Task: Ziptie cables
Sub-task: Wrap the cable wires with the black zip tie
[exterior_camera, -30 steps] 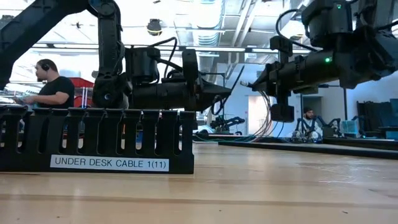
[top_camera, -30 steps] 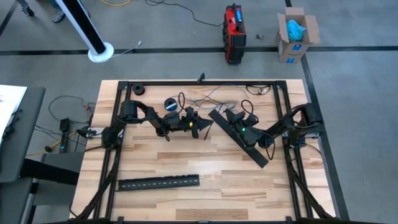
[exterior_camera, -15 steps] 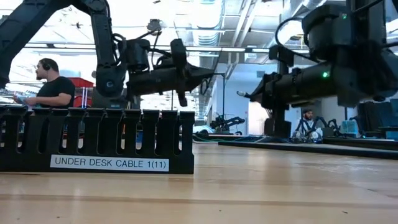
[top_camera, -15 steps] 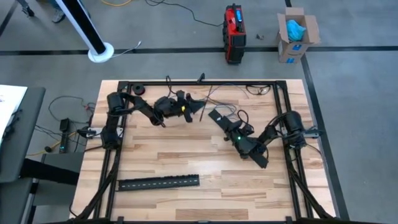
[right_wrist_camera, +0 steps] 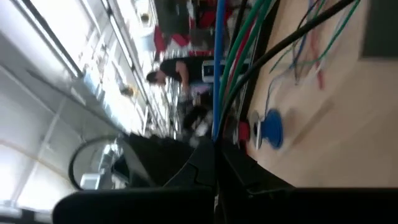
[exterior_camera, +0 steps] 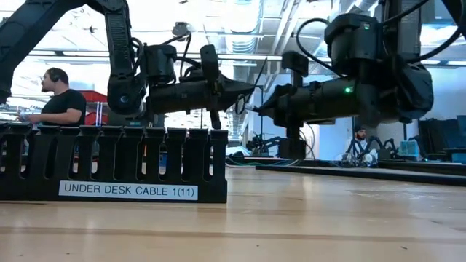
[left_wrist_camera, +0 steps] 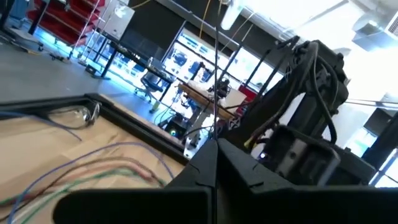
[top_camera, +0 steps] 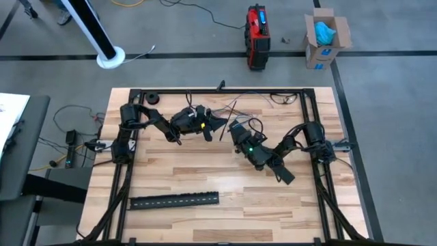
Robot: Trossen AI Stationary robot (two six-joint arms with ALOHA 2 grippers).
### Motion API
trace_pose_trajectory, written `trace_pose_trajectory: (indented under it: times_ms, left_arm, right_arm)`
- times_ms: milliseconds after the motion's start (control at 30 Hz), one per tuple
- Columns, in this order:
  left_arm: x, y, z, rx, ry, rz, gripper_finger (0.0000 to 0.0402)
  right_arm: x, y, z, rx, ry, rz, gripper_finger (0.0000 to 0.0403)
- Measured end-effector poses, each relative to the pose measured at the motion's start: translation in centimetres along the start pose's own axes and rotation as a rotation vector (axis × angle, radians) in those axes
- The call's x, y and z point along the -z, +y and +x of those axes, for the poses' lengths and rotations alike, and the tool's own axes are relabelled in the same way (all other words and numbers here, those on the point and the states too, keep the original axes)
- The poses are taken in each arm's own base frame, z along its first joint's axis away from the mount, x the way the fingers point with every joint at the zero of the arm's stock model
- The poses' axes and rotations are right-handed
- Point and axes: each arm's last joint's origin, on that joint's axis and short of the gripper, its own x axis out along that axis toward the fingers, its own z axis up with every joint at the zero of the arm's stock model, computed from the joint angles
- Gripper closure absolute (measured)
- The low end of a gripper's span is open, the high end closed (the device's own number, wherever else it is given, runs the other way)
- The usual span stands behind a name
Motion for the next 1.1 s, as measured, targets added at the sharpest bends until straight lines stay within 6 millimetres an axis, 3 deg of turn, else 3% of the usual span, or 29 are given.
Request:
trace_pose_trajectory:
  times_ms: [367, 700, 933, 1100]
  left_arm:
    - [-0.9, -0.8, 1.8, 0.038, -0.057, 0.030, 0.0402]
    - [-0.3, -0.8, 1.8, 0.039, -0.040, 0.025, 0.0402]
    - [2.4, -0.5, 1.7, 0.040, 0.043, 0.017, 0.0402]
    - [2.2, -0.3, 1.6, 0.040, 0.035, 0.044, 0.0402]
  right_arm:
    - [1.0, 0.7, 0.6, -0.025, 0.048, -0.060, 0.0403]
    - [1.8, -0.2, -0.5, 0.029, 0.113, -0.152, 0.0398]
    - [2.0, -1.4, -0.8, 0.116, 0.176, -0.141, 0.0367]
    - [2.2, -2.1, -1.3, 0.186, 0.192, -0.129, 0.0325]
